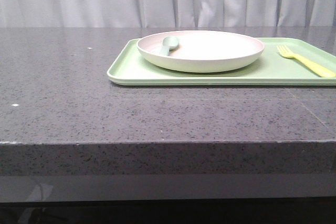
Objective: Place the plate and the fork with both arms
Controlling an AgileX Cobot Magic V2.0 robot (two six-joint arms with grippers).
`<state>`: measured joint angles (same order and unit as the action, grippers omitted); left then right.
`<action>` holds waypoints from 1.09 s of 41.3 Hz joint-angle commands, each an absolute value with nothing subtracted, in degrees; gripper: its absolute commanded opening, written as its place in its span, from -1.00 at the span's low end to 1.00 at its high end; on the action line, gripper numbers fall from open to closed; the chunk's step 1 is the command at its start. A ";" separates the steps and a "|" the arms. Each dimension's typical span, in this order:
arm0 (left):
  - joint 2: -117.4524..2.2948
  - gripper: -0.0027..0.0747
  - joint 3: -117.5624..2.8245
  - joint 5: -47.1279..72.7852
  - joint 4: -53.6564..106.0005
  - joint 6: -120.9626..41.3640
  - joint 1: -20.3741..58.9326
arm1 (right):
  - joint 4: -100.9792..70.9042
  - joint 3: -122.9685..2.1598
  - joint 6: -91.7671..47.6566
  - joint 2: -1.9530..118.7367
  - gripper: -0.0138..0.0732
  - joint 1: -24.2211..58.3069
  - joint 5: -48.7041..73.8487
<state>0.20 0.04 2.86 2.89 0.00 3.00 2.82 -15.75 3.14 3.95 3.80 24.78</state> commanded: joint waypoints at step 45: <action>1.64 -0.98 0.71 -2.12 3.28 0.38 2.82 | -2.56 1.26 2.90 -1.66 -0.88 0.51 -4.84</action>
<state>0.20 0.04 2.86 2.89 0.00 3.00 -2.51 1.48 3.14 -0.51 0.65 0.38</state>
